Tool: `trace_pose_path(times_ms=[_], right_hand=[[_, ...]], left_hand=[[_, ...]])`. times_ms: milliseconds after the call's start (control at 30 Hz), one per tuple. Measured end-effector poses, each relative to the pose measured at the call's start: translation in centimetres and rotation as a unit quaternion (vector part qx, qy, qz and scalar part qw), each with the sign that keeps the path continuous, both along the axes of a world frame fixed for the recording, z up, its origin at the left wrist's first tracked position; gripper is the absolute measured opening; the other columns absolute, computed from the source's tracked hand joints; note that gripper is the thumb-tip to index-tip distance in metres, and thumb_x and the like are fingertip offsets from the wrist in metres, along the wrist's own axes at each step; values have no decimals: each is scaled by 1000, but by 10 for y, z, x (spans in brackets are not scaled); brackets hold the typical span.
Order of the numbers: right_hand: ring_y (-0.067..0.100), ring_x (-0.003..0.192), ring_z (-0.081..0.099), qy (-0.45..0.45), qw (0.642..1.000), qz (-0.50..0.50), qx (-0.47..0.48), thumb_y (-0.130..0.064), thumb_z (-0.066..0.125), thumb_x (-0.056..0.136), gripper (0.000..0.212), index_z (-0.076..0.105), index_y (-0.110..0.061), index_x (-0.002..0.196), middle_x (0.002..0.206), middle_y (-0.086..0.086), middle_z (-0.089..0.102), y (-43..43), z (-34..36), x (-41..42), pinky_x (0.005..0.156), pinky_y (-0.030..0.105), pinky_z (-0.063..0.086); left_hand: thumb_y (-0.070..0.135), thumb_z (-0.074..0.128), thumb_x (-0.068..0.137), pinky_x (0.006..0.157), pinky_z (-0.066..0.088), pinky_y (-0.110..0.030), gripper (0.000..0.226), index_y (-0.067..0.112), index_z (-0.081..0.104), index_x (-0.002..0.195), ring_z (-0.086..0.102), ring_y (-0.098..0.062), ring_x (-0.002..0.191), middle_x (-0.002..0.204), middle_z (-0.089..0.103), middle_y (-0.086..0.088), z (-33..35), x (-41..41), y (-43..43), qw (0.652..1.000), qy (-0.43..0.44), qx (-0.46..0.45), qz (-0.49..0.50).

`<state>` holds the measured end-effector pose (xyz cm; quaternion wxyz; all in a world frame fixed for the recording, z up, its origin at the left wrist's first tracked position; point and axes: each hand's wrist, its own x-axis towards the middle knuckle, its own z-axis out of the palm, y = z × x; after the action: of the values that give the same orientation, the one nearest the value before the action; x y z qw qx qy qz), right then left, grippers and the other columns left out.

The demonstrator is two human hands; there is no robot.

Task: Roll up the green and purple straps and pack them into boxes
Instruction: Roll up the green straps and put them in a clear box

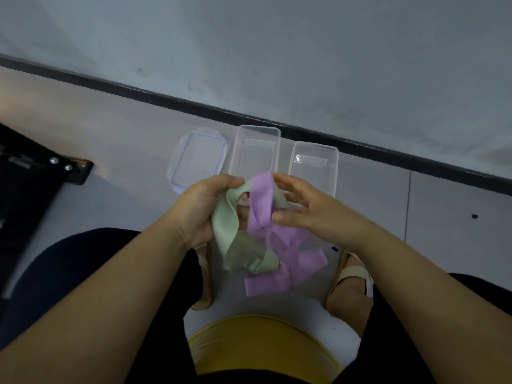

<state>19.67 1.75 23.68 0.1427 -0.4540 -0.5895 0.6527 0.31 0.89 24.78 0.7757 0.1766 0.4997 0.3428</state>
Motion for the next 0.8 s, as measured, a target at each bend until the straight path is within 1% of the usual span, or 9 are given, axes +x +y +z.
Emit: trace_pose_path(times_ms=[100, 133, 200, 300, 400, 533, 667, 733, 800], right_hand=[[-4, 95, 61, 60, 998, 1, -34, -18, 69, 76, 42, 55, -26, 115, 106, -14, 64, 1, 2, 1, 80, 13, 49], [-2, 84, 63, 60, 997, -22, -31, -12, 70, 76, 30, 60, -22, 103, 93, -11, 67, 2, 4, 3, 73, 13, 49], [0, 67, 59, 19, 997, -79, 13, -16, 73, 74, 15, 63, -19, 85, 76, -8, 64, 5, 4, 6, 61, 12, 46], [5, 63, 52, -6, 990, -133, 52, -20, 75, 72, 15, 61, -19, 76, 71, -3, 58, 7, 1, 7, 56, 16, 42], [10, 61, 44, -5, 980, -184, 81, -18, 75, 73, 14, 61, -18, 75, 68, 5, 49, 8, 0, 5, 53, 16, 37], [6, 52, 40, -37, 966, -219, 132, -21, 73, 77, 12, 61, -22, 73, 59, -3, 43, 12, -4, 5, 46, 17, 37], [13, 59, 48, -112, 966, -174, 153, -32, 67, 81, 20, 59, -17, 71, 64, 4, 54, 16, -10, 7, 58, 32, 46], [15, 67, 52, -117, 972, -136, 151, -34, 65, 81, 24, 61, -12, 73, 77, 12, 61, 16, -11, 11, 66, 33, 47], [11, 78, 55, -90, 974, -97, 186, -30, 67, 79, 19, 60, -16, 68, 87, 6, 61, 14, -9, 11, 74, 26, 46]], left_hand=[[20, 53, 67, 69, 54, -29, 31, 0, 59, 89, 58, -25, 71, 79, 60, -17, -5, 4, -2, 999, 17, -27, -7], [20, 54, 68, 70, 53, -30, 31, 0, 58, 93, 57, -26, 71, 81, 58, -17, -6, 5, -2, 999, 29, -32, -5], [16, 54, 79, 66, 52, -30, 16, 2, 57, 87, 56, -24, 65, 77, 56, -15, -8, 6, 0, 997, 63, -37, 21], [13, 51, 87, 54, 52, -25, 18, 6, 57, 72, 57, -20, 52, 62, 57, -10, -13, 10, 1, 991, 113, -38, 63], [10, 49, 90, 50, 53, -26, 21, 5, 56, 70, 58, -20, 50, 59, 59, -10, -16, 9, 4, 987, 111, -41, 105], [14, 45, 93, 53, 55, -30, 24, 3, 59, 77, 61, -23, 55, 62, 64, -10, -15, 7, 4, 991, 86, -32, 100], [17, 47, 95, 43, 49, -20, 23, 6, 59, 79, 61, -17, 46, 57, 66, -2, -15, 6, 5, 987, 107, -9, 122], [17, 46, 94, 50, 54, -24, 21, 4, 59, 83, 63, -19, 54, 64, 67, -6, -14, 4, 6, 987, 94, 11, 130], [15, 43, 94, 67, 58, -32, 22, 0, 60, 92, 66, -23, 69, 77, 69, -12, -13, 3, 6, 989, 66, 25, 133]])
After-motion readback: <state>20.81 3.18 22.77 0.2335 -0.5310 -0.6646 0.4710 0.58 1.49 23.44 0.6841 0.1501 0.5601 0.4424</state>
